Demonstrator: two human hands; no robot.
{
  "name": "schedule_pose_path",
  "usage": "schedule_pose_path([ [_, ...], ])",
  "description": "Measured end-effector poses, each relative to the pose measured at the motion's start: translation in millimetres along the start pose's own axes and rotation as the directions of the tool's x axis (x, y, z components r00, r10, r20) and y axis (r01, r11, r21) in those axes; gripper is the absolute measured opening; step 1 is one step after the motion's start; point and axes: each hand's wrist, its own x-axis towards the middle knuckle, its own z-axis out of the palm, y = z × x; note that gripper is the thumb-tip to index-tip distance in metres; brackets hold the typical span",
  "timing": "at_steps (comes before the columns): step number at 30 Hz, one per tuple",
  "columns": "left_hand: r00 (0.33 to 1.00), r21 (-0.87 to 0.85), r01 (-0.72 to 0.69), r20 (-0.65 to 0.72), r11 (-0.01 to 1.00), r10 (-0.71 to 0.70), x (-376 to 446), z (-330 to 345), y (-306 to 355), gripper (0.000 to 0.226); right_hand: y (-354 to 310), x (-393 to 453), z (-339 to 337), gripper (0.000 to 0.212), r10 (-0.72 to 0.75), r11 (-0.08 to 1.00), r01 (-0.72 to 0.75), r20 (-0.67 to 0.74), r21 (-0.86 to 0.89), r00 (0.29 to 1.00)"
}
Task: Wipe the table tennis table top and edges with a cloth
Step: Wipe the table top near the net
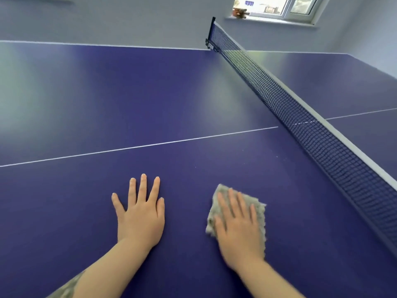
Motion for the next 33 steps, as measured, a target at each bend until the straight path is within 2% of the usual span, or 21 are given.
schedule_pose_path([
  [3,1.000,-0.033,0.016,-0.024,0.999,-0.017,7,1,5,0.058,-28,5,5,0.054,-0.177,0.982,0.177,-0.005,0.063,0.984],
  [7,0.998,-0.034,0.037,-0.048,0.999,-0.039,7,4,2,0.058,-51,70,-2,0.063,-0.396,0.915,0.388,0.061,0.109,0.916],
  [9,0.997,-0.053,0.040,-0.057,0.998,-0.043,7,5,1,0.060,-37,112,-5,0.067,-0.325,0.942,0.312,0.106,0.121,0.940],
  [12,0.997,-0.056,0.037,-0.067,0.998,-0.041,9,8,0,0.062,21,138,-9,0.056,0.013,0.999,-0.017,0.086,0.048,0.996],
  [14,0.998,-0.013,0.045,-0.046,0.999,-0.046,7,9,1,0.059,49,116,-11,0.059,0.098,0.994,-0.102,0.089,0.046,0.991],
  [16,0.997,0.004,0.074,-0.020,0.997,-0.074,5,8,3,0.059,47,82,-6,0.067,0.036,0.999,-0.038,0.048,0.036,0.998],
  [18,0.995,-0.021,0.103,0.001,0.995,-0.103,10,2,17,0.057,26,64,-3,0.063,-0.082,0.993,0.081,-0.001,0.082,0.997],
  [21,0.999,-0.029,0.036,0.002,0.999,-0.036,29,-1,60,0.058,-4,82,-5,0.062,-0.299,0.943,0.290,0.036,0.162,0.953],
  [23,1.000,-0.033,0.006,-0.019,0.999,-0.007,43,5,87,0.058,-5,111,-9,0.063,-0.329,0.933,0.317,0.052,0.170,0.943],
  [25,1.000,-0.043,0.010,-0.023,0.999,-0.011,56,9,102,0.057,19,144,-12,0.057,-0.234,0.962,0.224,0.048,0.155,0.971],
  [27,0.999,-0.038,-0.004,-0.037,0.999,0.003,62,14,106,0.057,67,164,-15,0.055,-0.044,0.992,0.037,0.058,0.121,0.997],
  [30,0.999,-0.057,-0.011,-0.049,0.998,0.008,64,15,106,0.058,139,147,-19,0.056,0.198,0.978,-0.201,0.057,0.053,0.979],
  [31,0.999,-0.053,-0.003,-0.044,0.999,0.001,63,15,107,0.058,146,132,-20,0.060,0.220,0.974,-0.223,0.060,0.036,0.974],
  [33,0.999,-0.047,-0.025,-0.041,0.999,0.023,64,13,116,0.058,132,103,-18,0.072,0.148,0.988,-0.150,0.053,0.044,0.988],
])
